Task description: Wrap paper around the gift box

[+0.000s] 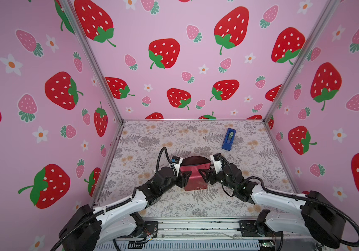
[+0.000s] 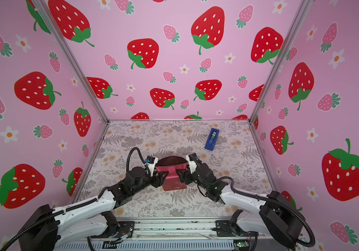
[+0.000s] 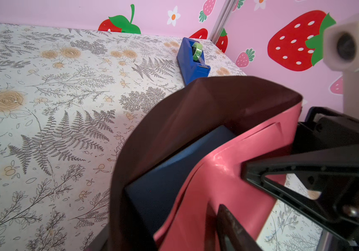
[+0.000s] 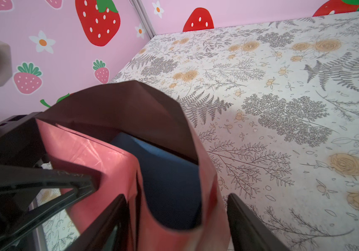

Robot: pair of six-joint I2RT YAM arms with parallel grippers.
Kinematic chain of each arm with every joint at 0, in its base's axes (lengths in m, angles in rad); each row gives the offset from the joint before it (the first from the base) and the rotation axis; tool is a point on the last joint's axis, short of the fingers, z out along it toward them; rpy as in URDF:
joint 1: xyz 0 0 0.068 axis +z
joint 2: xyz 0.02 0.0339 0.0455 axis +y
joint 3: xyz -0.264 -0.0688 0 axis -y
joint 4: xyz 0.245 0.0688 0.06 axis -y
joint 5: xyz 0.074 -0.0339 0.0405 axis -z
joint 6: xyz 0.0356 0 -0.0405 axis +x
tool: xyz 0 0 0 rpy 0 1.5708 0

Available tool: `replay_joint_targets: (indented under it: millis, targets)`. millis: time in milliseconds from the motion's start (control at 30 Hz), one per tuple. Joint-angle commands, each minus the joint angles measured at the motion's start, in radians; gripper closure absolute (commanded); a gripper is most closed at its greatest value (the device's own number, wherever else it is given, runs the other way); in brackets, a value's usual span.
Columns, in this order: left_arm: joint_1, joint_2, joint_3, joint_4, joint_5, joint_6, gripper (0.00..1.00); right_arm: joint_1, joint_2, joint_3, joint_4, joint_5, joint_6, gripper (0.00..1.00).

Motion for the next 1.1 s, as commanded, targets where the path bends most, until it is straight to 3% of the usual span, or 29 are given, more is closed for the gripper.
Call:
replay_joint_targets:
  millis: [0,300,500,1067]
  targets:
    - [0.003,0.016,0.029,-0.055,-0.056,-0.002,0.38,0.009,0.004,0.037,-0.071,0.056,0.042,0.28]
    - [0.001,0.011,0.041,-0.076,-0.058,-0.003,0.42,0.030,0.021,0.115,-0.198,0.072,0.110,0.35]
    - [-0.007,0.010,0.031,-0.087,-0.069,-0.016,0.42,0.053,0.013,0.143,-0.242,0.083,0.160,0.31]
    - [-0.016,-0.009,0.015,-0.101,-0.089,-0.023,0.43,0.075,0.086,0.173,-0.239,0.200,0.217,0.34]
